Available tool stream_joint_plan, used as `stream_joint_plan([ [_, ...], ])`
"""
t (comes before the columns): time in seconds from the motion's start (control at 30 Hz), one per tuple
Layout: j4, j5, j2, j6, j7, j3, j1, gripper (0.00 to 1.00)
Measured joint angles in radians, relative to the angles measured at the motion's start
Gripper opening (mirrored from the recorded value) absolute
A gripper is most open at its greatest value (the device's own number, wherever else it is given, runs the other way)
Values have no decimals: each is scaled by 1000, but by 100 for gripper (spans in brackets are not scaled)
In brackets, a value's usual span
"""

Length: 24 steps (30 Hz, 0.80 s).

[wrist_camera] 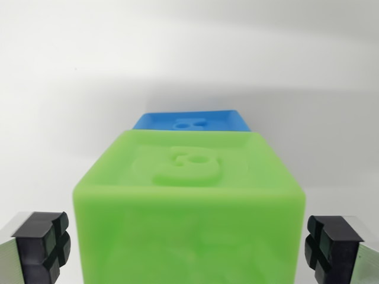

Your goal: Stack cube

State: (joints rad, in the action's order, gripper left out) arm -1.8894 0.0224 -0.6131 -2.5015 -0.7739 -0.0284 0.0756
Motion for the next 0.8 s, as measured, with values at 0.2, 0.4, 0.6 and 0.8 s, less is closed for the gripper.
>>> stream_joint_plan([
  [0.2, -3, 0, 26, 22, 0, 0, 0, 100],
  [0.4, -7, 0, 58, 50, 0, -1, 0, 100],
  [0.6, -9, 0, 96, 85, 0, -1, 1, 100],
  [0.8, -9, -1, 139, 129, 0, -2, 1, 100],
])
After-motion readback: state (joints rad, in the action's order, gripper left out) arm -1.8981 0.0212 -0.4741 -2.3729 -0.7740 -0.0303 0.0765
